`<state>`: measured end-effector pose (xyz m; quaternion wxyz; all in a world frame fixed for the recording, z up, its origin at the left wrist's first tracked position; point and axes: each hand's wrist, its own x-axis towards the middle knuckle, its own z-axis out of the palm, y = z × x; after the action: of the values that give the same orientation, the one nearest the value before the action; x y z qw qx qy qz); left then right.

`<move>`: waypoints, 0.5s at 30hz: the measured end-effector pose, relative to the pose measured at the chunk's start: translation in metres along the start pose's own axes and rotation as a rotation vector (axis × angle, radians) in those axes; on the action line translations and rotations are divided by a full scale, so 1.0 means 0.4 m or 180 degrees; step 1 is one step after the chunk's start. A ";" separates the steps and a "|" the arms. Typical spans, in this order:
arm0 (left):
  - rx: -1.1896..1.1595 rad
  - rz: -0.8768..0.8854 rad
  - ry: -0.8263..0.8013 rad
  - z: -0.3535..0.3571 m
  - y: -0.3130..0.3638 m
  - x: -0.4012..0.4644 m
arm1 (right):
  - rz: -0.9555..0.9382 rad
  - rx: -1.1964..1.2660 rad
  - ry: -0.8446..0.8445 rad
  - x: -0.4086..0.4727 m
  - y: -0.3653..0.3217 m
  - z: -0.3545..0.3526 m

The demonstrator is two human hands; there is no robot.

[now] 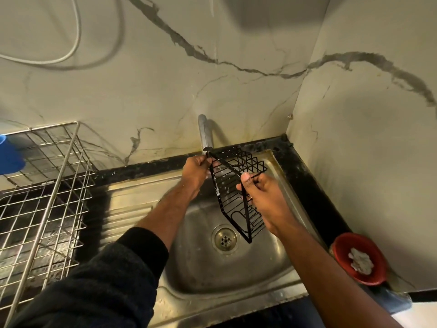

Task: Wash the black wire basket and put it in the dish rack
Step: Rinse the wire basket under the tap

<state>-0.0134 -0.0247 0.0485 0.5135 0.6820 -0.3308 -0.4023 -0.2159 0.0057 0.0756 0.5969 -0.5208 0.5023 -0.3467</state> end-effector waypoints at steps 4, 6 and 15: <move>0.0021 0.0093 0.0046 -0.014 -0.003 -0.007 | 0.0280 0.0395 0.0171 -0.002 -0.006 0.003; 0.0046 0.0146 0.0075 -0.017 -0.009 -0.015 | 0.0388 0.0496 0.0314 0.000 -0.010 0.004; -0.0105 0.0128 0.0049 -0.018 -0.023 -0.028 | 0.0389 0.0428 0.0427 0.019 -0.017 -0.003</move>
<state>-0.0119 -0.0096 0.0431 0.5352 0.6696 -0.3338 -0.3920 -0.2144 -0.0034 0.0803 0.6156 -0.4236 0.5476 -0.3766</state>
